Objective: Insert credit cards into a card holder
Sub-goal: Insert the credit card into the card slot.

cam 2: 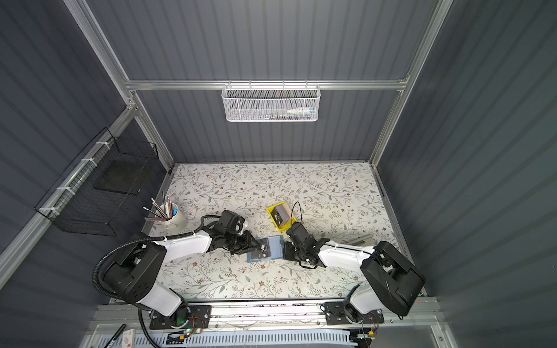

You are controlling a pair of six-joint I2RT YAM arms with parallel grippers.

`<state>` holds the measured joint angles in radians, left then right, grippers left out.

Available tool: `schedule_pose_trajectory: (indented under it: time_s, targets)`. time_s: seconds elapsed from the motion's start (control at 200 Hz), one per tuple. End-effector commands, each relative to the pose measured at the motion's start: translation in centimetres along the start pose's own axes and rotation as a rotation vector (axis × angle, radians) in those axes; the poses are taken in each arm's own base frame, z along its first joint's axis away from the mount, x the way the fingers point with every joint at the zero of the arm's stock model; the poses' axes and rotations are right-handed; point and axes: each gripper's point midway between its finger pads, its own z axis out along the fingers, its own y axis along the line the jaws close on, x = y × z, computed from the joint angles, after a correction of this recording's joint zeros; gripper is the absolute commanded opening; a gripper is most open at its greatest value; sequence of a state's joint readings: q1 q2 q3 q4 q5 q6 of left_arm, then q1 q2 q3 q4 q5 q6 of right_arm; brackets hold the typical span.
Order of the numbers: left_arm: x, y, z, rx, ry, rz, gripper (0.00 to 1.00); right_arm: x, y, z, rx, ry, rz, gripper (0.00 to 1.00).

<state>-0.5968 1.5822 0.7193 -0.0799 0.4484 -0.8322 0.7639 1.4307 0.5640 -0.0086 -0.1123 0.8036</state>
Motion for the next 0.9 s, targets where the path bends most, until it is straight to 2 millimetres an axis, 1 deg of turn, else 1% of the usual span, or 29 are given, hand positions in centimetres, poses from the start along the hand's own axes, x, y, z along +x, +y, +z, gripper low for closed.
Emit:
schedule_pose_trajectory:
  time_s: [0.0,0.275,0.47,0.76,0.896]
  targets:
    - [0.1,1.0,0.4,-0.056,0.018,0.009,0.33,-0.4,0.0,0.2,0.002,0.004,0.008,0.21]
    - [0.1,0.6,1.0,-0.042,0.036,0.01,0.33,-0.5,0.4,0.8,-0.035,0.018,0.025,0.19]
    - [0.7,0.7,1.6,-0.051,0.059,0.012,0.33,-0.4,0.4,1.0,-0.034,0.022,0.028,0.19]
    - [0.3,-0.9,1.8,0.025,0.035,0.015,0.33,-0.3,0.2,1.1,-0.03,0.025,0.026,0.18]
    - [0.4,-1.4,2.1,0.049,0.04,0.015,0.33,-0.2,0.2,1.1,-0.033,0.028,0.028,0.18]
